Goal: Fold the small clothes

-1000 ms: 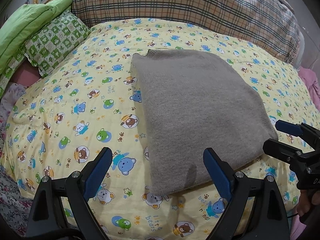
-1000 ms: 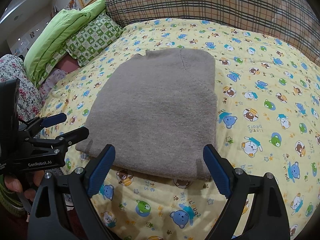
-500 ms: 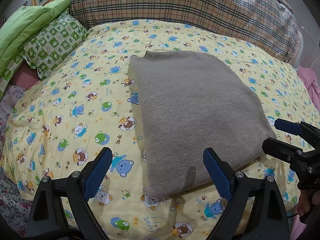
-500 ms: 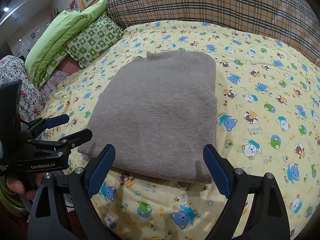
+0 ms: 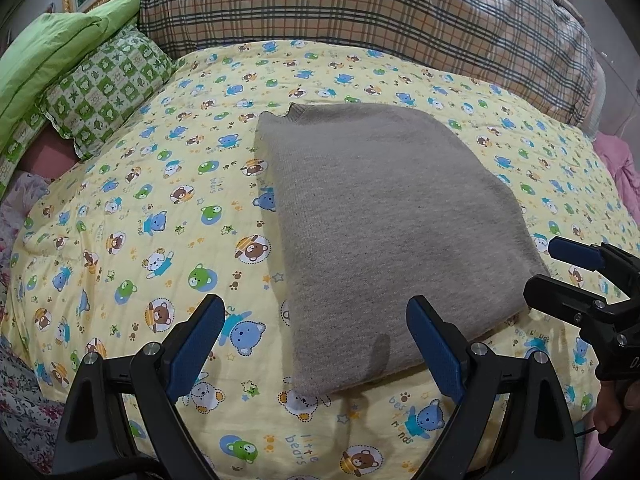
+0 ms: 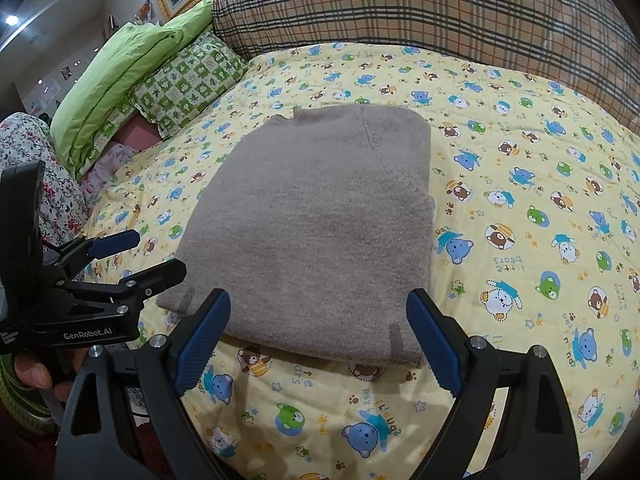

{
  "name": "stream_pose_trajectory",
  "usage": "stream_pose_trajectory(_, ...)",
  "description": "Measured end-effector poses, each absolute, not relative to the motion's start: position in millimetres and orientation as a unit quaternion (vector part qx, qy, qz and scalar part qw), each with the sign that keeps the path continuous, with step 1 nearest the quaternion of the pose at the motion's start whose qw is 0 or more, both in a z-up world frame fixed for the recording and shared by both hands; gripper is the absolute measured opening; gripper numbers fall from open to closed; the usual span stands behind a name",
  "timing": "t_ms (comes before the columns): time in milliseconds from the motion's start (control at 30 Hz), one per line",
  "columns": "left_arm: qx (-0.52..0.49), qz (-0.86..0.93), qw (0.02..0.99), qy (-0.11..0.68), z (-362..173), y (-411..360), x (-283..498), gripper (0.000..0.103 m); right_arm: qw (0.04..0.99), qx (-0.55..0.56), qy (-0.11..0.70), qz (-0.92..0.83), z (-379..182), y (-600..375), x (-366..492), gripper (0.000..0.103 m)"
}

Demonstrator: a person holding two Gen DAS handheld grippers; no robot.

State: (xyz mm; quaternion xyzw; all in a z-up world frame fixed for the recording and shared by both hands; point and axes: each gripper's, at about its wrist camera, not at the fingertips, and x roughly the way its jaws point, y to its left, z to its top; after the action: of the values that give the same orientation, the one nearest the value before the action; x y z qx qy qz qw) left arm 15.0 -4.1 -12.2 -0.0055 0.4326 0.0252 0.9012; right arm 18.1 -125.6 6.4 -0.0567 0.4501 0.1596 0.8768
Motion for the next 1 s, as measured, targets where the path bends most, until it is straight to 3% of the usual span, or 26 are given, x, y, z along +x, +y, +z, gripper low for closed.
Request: stream_pose_trajectory(1000, -0.006, 0.021, 0.898, 0.439, -12.8, -7.4, 19.1, 0.093, 0.876, -0.055, 0.451, 0.160, 10.0, -123.0, 18.8, 0.090)
